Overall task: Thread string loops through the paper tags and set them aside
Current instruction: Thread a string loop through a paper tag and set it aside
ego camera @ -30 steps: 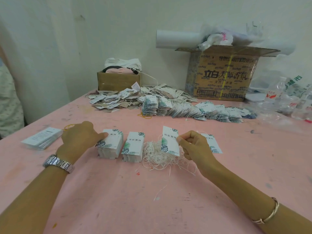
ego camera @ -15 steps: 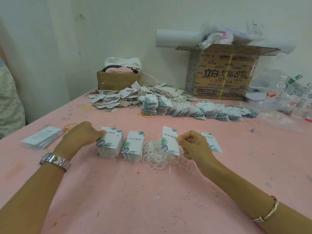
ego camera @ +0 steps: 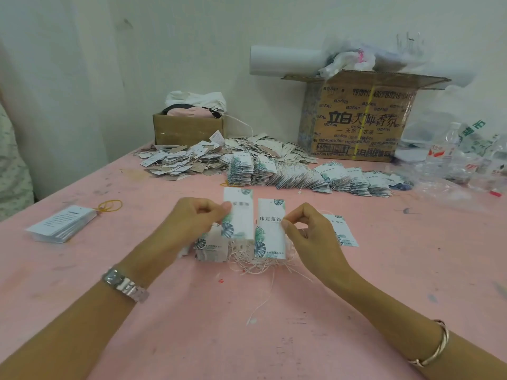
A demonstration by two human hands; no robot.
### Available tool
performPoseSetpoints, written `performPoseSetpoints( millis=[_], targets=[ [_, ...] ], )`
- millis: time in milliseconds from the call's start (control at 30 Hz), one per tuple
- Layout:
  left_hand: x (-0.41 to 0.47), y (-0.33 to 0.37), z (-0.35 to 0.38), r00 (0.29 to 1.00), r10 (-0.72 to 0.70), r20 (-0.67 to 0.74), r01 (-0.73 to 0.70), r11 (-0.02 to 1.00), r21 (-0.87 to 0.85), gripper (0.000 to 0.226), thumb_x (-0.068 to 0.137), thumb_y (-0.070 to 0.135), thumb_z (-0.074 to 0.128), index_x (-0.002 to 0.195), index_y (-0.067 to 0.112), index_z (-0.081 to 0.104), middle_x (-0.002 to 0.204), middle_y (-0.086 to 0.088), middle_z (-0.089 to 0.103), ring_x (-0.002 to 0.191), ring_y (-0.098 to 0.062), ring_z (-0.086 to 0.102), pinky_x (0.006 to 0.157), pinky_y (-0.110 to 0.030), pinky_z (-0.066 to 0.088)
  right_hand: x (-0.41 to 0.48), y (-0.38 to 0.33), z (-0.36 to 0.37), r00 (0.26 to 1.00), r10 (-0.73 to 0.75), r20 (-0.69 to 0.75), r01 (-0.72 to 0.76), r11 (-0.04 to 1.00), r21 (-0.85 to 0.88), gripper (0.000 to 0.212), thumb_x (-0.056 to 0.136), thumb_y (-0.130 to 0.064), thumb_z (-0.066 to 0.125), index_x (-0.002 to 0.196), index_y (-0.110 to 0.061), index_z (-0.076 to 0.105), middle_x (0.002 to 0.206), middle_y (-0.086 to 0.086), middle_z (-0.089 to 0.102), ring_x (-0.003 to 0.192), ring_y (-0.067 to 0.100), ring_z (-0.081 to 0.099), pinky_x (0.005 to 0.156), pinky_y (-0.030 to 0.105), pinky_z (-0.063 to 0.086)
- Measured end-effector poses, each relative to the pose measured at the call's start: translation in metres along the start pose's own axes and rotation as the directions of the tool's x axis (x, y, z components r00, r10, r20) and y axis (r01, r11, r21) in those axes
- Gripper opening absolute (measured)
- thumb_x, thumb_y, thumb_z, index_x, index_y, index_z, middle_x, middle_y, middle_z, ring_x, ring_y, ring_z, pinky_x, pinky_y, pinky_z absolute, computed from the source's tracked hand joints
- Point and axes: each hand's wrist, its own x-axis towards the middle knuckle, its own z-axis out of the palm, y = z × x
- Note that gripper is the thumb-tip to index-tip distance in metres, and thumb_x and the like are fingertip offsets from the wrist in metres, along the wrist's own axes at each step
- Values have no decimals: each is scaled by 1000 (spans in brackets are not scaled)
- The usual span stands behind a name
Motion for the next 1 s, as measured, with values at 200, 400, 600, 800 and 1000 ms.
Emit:
performPoseSetpoints(
  millis=[200,400,600,800,1000],
  targets=[
    [-10,-6,22,991,136,-16,-137,989,-57,27,82,43,73,68,20,72,69,2,72,54,1,53,50,-7,37,-6,-9,2,994,-92,58,84,987,135,17,96,-10,61,83,-19,55,85,0,64,44,8,33,44,20,28],
    [-14,-7,28,983,180,-23,-181,983,-33,29,82,43,73,69,17,71,68,4,71,53,-2,49,49,-8,35,-11,-12,5,986,-142,87,123,973,197,9,96,-6,60,88,-10,56,77,-8,65,44,6,42,44,24,30],
    [-17,-7,32,986,166,-11,-167,985,-32,27,81,41,74,71,17,71,67,5,71,52,-2,48,49,-9,35,-13,-12,5,988,-127,92,103,967,232,11,96,-7,60,87,-11,56,75,-2,63,44,6,41,43,20,29],
    [-22,-4,37,989,147,-24,-147,989,-32,22,82,38,75,76,17,71,75,2,73,56,-6,54,54,-18,44,-13,-10,5,995,-95,41,84,973,217,9,96,-9,61,88,-8,56,79,11,65,51,22,49,42,44,35],
    [-29,2,48,979,189,-76,-203,941,-270,4,87,19,72,88,22,75,77,10,76,65,4,65,57,-10,47,-13,-9,6,994,-111,-2,110,981,157,13,94,-11,64,83,-14,58,82,7,69,49,19,43,45,39,31]
  ],
)
